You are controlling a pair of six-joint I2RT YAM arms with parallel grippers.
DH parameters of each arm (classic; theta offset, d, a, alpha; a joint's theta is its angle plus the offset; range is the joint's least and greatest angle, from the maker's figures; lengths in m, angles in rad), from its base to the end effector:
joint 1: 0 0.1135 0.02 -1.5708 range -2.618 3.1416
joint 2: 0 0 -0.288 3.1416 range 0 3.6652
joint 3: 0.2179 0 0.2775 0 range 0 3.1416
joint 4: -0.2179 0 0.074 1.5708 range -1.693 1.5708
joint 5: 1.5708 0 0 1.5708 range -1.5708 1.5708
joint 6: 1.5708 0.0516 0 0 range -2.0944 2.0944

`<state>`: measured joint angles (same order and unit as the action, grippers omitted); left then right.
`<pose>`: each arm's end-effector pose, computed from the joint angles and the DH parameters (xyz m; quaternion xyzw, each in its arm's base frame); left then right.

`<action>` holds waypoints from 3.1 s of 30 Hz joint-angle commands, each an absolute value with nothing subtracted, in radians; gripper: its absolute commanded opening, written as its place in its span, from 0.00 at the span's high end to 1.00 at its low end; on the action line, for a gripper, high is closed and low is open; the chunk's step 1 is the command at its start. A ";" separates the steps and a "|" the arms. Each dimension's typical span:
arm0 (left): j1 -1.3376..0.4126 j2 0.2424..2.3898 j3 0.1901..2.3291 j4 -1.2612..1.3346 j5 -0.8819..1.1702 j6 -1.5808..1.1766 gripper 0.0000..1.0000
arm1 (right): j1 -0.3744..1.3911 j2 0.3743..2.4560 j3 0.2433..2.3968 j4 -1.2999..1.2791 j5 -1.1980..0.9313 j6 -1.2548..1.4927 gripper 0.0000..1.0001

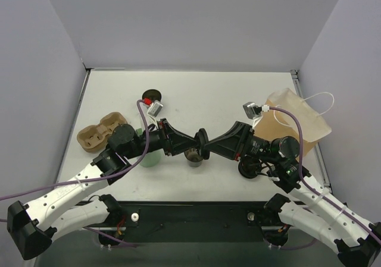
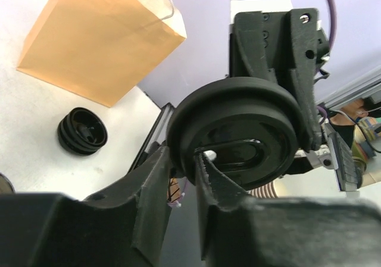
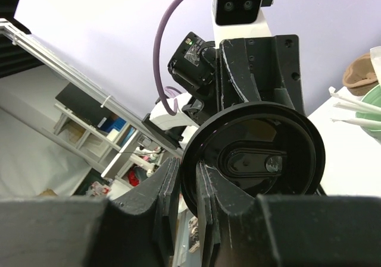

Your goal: Pack the takeout coffee

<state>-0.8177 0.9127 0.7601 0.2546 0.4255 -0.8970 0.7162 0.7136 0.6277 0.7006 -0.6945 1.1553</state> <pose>0.1494 -0.1905 0.3718 0.1306 0.6607 -0.6412 0.3678 0.1067 0.1366 0.4041 -0.2007 0.4880 0.7650 0.3692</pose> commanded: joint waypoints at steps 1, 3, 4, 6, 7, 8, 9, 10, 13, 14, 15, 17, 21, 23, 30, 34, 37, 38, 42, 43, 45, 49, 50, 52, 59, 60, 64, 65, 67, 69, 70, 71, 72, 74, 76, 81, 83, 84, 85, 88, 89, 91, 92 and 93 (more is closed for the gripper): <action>-0.828 0.900 0.749 0.353 0.426 -0.919 0.72 | 0.727 0.707 0.621 0.810 -0.690 1.146 0.83; -0.828 0.899 0.755 0.356 0.429 -0.925 0.87 | 0.726 0.704 0.603 0.811 -0.677 1.152 0.77; -0.830 0.896 0.758 0.345 0.430 -0.923 0.90 | 0.724 0.698 0.597 0.808 -0.672 1.152 0.74; -0.830 0.888 0.781 0.304 0.420 -0.911 0.97 | 0.724 0.686 0.597 0.772 -0.661 1.134 0.60; -0.831 0.878 0.797 0.204 0.393 -0.894 1.00 | 0.724 0.663 0.604 0.662 -0.651 1.115 0.56; -0.831 0.871 0.816 0.131 0.371 -0.870 1.00 | 0.724 0.649 0.621 0.576 -0.640 1.089 0.52; -0.831 0.868 0.840 0.053 0.348 -0.814 1.00 | 0.724 0.632 0.661 0.478 -0.599 1.004 0.41; -0.831 0.859 0.880 -0.110 0.286 -0.787 1.00 | 0.726 0.597 0.688 0.266 -0.563 0.958 0.36; -0.830 0.868 0.968 -0.390 0.140 -0.683 1.00 | 0.726 0.529 0.771 -0.109 -0.390 0.807 0.18; -0.830 0.879 0.989 -0.450 0.103 -0.643 1.00 | 0.726 0.516 0.787 -0.180 -0.343 0.780 0.15; -0.830 0.894 1.009 -0.509 0.082 -0.628 1.00 | 0.727 0.494 0.804 -0.242 -0.278 0.758 0.07; -0.833 0.955 1.071 -0.644 0.023 -0.592 1.00 | 0.726 0.474 0.834 -0.372 -0.232 0.709 0.03; -0.838 1.077 1.175 -0.796 -0.054 -0.551 1.00 | 0.726 0.460 0.871 -0.497 -0.151 0.667 0.01; -0.844 1.144 1.242 -0.856 -0.075 -0.537 1.00 | 0.726 0.478 0.911 -0.569 -0.097 0.640 0.02; -0.867 1.345 1.359 -0.899 -0.118 -0.517 1.00 | 0.726 0.554 0.989 -0.684 -0.037 0.601 0.03; -0.868 1.431 1.388 -0.879 -0.106 -0.518 1.00 | 0.727 0.545 0.970 -0.686 -0.012 0.594 0.03; -0.870 1.495 1.416 -0.879 -0.101 -0.515 1.00 | 0.727 0.541 0.945 -0.686 0.029 0.588 0.03; -0.870 1.509 1.423 -0.879 -0.104 -0.515 1.00 | 0.727 0.538 0.940 -0.687 0.032 0.586 0.03; -0.870 1.572 1.457 -0.882 -0.103 -0.514 1.00 | 0.729 0.540 0.933 -0.686 0.038 0.581 0.03; -0.871 1.578 1.460 -0.881 -0.101 -0.515 1.00 | 0.729 0.540 0.931 -0.687 0.038 0.583 0.03; -0.871 1.600 1.470 -0.882 -0.097 -0.517 1.00 | 0.729 0.540 0.931 -0.686 0.035 0.580 0.03; -0.874 1.621 1.470 -0.882 -0.101 -0.522 1.00 | 0.727 0.535 0.927 -0.686 0.034 0.577 0.03; -0.876 1.626 1.470 -0.882 -0.101 -0.523 1.00 | 0.729 0.537 0.925 -0.686 0.035 0.574 0.03; -0.874 1.641 1.470 -0.881 -0.104 -0.525 1.00 | 0.727 0.532 0.922 -0.686 0.038 0.569 0.03; -0.877 1.686 1.480 -0.893 -0.113 -0.531 1.00 | 0.727 0.528 0.911 -0.686 0.043 0.563 0.03; -0.876 1.687 1.482 -0.893 -0.115 -0.531 1.00 | 0.729 0.528 0.910 -0.686 0.043 0.561 0.03; -0.877 1.697 1.488 -0.899 -0.120 -0.534 0.93 | 0.729 0.523 0.904 -0.686 0.048 0.557 0.03; -0.877 1.698 1.491 -0.899 -0.118 -0.534 0.92 | 0.727 0.523 0.904 -0.686 0.048 0.557 0.03; -0.876 1.700 1.489 -0.894 -0.112 -0.534 0.86 | 0.729 0.525 0.904 -0.686 0.049 0.555 0.03; -0.877 1.698 1.489 -0.891 -0.109 -0.537 0.83 | 0.729 0.525 0.902 -0.686 0.048 0.555 0.03; -0.877 1.697 1.489 -0.888 -0.106 -0.538 0.80 | 0.727 0.526 0.902 -0.686 0.046 0.554 0.03; -0.877 1.694 1.491 -0.887 -0.101 -0.538 0.79 | 0.729 0.525 0.902 -0.686 0.046 0.554 0.03; -0.879 1.692 1.493 -0.888 -0.101 -0.538 0.78 | 0.729 0.525 0.902 -0.686 0.045 0.554 0.03; -0.879 1.684 1.497 -0.891 -0.106 -0.540 0.77 | 0.727 0.525 0.903 -0.686 0.043 0.555 0.03; -0.879 1.681 1.497 -0.896 -0.107 -0.541 0.76 | 0.729 0.528 0.904 -0.686 0.040 0.557 0.03; -0.881 1.677 1.494 -0.896 -0.104 -0.545 0.69 | 0.729 0.534 0.908 -0.686 0.031 0.557 0.03; -0.882 1.671 1.494 -0.893 -0.103 -0.545 0.65 | 0.727 0.534 0.908 -0.686 0.029 0.558 0.03; -0.884 1.667 1.499 -0.891 -0.103 -0.543 0.61 | 0.727 0.534 0.908 -0.686 0.029 0.558 0.03; -0.882 1.664 1.499 -0.890 -0.103 -0.543 0.60 | 0.727 0.532 0.908 -0.686 0.028 0.560 0.03; -0.884 1.649 1.511 -0.893 -0.110 -0.540 0.50 | 0.727 0.531 0.910 -0.687 0.028 0.563 0.03; -0.881 1.644 1.514 -0.893 -0.110 -0.540 0.49 | 0.727 0.532 0.910 -0.686 0.028 0.564 0.03; -0.881 1.628 1.519 -0.894 -0.113 -0.537 0.46 | 0.727 0.551 0.910 -0.677 0.014 0.571 0.03; -0.879 1.620 1.520 -0.894 -0.121 -0.537 0.45 | 0.729 0.563 0.913 -0.672 0.008 0.569 0.03; -0.877 1.611 1.522 -0.894 -0.130 -0.537 0.44 | 0.727 0.575 0.917 -0.667 -0.026 0.569 0.03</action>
<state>-0.8776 1.6863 1.4616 -0.8951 -0.1020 -0.5385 0.7216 0.5304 0.9096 -0.6792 0.0200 0.5720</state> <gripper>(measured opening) 0.540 0.973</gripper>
